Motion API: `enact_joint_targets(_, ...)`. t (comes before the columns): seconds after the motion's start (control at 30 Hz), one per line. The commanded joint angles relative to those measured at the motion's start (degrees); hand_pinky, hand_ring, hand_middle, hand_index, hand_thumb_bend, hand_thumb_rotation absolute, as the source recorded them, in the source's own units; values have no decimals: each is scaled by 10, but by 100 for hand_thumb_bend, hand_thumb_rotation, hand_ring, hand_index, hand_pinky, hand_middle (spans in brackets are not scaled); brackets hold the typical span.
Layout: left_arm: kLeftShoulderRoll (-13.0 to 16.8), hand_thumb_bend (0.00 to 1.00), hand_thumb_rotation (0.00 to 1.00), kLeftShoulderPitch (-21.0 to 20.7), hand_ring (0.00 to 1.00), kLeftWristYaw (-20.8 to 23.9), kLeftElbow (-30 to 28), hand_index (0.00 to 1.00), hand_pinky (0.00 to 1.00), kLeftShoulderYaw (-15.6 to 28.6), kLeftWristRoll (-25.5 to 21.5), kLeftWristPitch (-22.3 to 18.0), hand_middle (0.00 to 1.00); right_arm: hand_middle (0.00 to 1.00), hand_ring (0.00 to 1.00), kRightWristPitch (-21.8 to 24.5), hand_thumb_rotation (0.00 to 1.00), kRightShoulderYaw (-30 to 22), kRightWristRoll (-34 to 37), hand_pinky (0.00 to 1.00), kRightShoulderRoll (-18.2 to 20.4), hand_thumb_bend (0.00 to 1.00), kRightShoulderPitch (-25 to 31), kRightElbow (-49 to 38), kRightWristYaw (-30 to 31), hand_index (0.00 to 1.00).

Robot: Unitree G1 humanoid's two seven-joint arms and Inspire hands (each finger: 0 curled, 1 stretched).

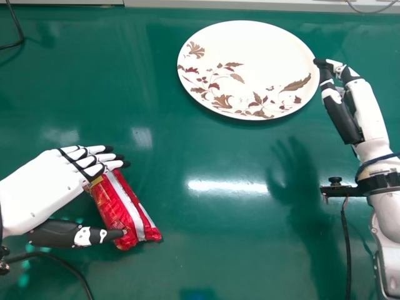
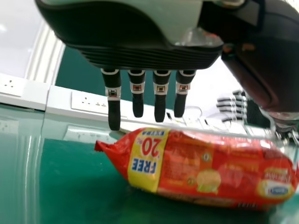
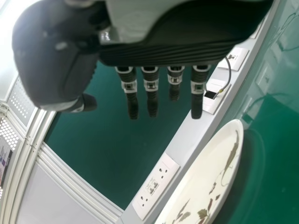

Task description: Pick up biscuit and place it in the plate

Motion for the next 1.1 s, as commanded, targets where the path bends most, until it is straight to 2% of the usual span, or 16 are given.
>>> enact_joint_targets(0.0,17,100,29,2,94,-8,-3,92,75,7,12,-5,93,90,87,3,47,-7,3,78,-6,52,0,-4,2,86)
enact_joint_targets(0.2,41,100,22,0,94,-22,-19,92,74,18,20,-2,94,89,86,5,49,-10,8,77,-10,54,1,-4,4,86)
enact_joint_targets(0.4,73,100,24,-8,96,-36,-22,91,79,26,37,-11,93,89,86,11,49,-11,6,77,-13,54,3,-10,6,85)
enact_joint_targets(0.47,83,100,23,-10,95,-42,-23,91,75,25,44,-11,94,89,86,12,48,-12,6,77,-13,55,3,-11,5,85)
enact_joint_targets(0.6,102,100,23,-24,96,-42,-12,90,73,17,51,-25,95,89,85,4,51,-13,9,76,-16,56,3,-6,6,85)
enact_joint_targets(0.8,127,100,26,-48,98,-38,4,92,76,10,65,-51,96,88,85,10,51,-14,6,75,-15,57,7,-12,5,85)
enact_joint_targets(0.93,144,100,28,-60,100,-39,5,94,82,17,83,-65,99,88,85,9,51,-14,7,75,-15,58,6,-9,6,84)
enact_joint_targets(1.07,172,100,26,-69,98,-58,7,94,82,13,59,-62,99,88,85,8,50,-12,5,75,-16,57,4,-8,5,84)
